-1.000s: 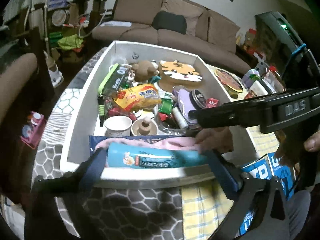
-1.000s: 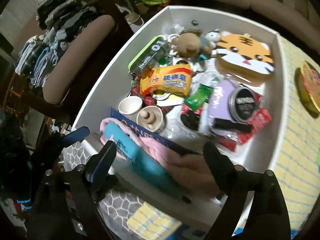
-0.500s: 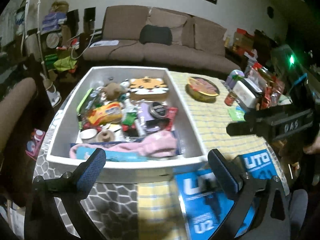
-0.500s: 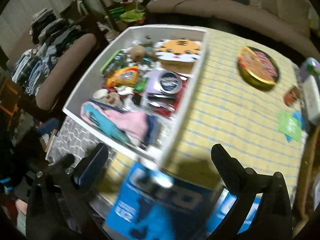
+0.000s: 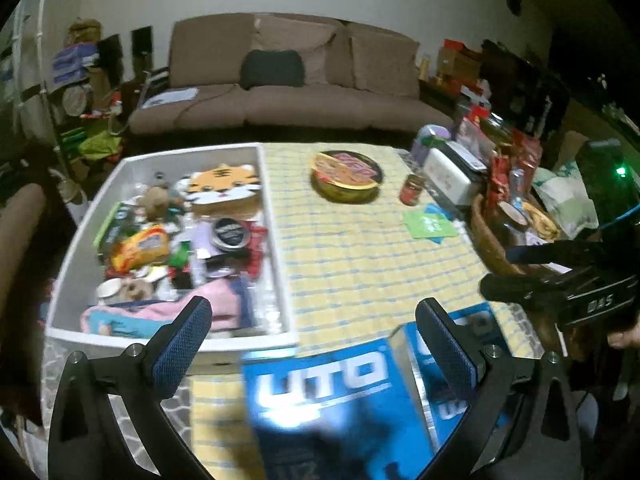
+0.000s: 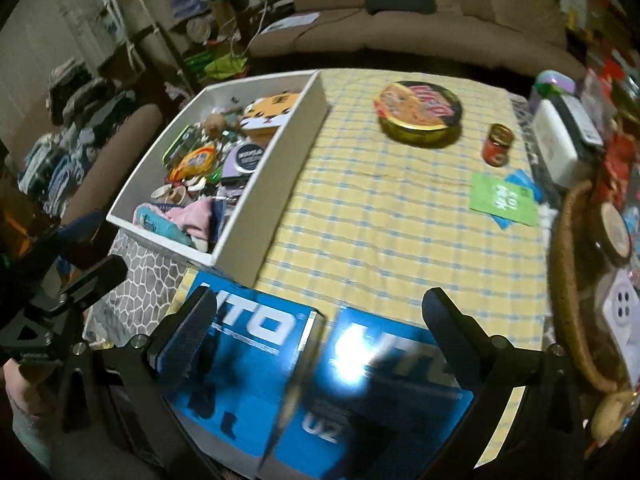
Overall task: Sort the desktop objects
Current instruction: 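Move both tools back over the table toward the gold can and red jar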
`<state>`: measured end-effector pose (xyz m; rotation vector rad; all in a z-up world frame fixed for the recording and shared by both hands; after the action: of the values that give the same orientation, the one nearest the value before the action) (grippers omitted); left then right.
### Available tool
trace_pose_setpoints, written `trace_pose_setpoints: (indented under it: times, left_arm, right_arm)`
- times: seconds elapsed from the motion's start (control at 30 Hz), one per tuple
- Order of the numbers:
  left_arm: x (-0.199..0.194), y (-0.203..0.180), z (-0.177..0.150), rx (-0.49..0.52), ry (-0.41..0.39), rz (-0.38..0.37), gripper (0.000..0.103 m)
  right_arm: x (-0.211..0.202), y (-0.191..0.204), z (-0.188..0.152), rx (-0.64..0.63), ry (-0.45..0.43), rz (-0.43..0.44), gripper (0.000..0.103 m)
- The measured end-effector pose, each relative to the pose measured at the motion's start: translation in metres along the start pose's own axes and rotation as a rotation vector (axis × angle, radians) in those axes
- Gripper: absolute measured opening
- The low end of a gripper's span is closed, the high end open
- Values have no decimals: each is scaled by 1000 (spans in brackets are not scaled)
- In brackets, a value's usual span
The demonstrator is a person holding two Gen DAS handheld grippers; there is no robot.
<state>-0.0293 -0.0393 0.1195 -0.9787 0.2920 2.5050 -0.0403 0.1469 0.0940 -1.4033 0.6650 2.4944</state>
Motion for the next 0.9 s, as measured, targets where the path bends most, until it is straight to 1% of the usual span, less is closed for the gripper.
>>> trace_pose_setpoints:
  times: [0.07, 0.17, 0.27, 0.37, 0.47, 0.53, 0.6, 0.73, 0.9]
  left_arm:
    - [5, -11, 8, 0, -7, -43, 103]
    - [17, -28, 19, 4, -11, -74, 103]
    - [35, -44, 29, 14, 5, -88, 103]
    - [56, -61, 39, 23, 24, -123, 103]
    - [78, -78, 51, 56, 45, -135, 103]
    - [92, -86, 61, 67, 47, -139, 103]
    - [106, -94, 69, 67, 44, -161, 103]
    - [146, -110, 88, 87, 46, -192, 103]
    - [205, -120, 104, 99, 92, -204, 103]
  right_arm:
    - [-19, -23, 5, 12, -13, 9, 103]
    - [-49, -64, 19, 38, -75, -29, 103]
    - [-71, -100, 34, 112, -119, 6, 103]
    - [-76, -129, 45, 173, -131, 44, 103]
    - [-68, -151, 56, 208, -126, 66, 103]
    - [-59, -160, 67, 220, -119, 80, 103]
    - [-49, -167, 78, 220, -114, 76, 101]
    - [-20, -172, 115, 197, -105, 54, 100]
    - [24, -178, 160, 195, -85, 26, 100]
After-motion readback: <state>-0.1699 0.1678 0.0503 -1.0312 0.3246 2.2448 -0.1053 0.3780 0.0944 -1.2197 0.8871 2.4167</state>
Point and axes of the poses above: each gripper's, at about its wrist camera, not at the fingertips, and x roughly the way its jaws point, y to its left, z to its top, the point moved 8 cm from there along x, roughly the way its jaws point, and after that the axes turned 14 degrees about x, right-handed, at the moved point
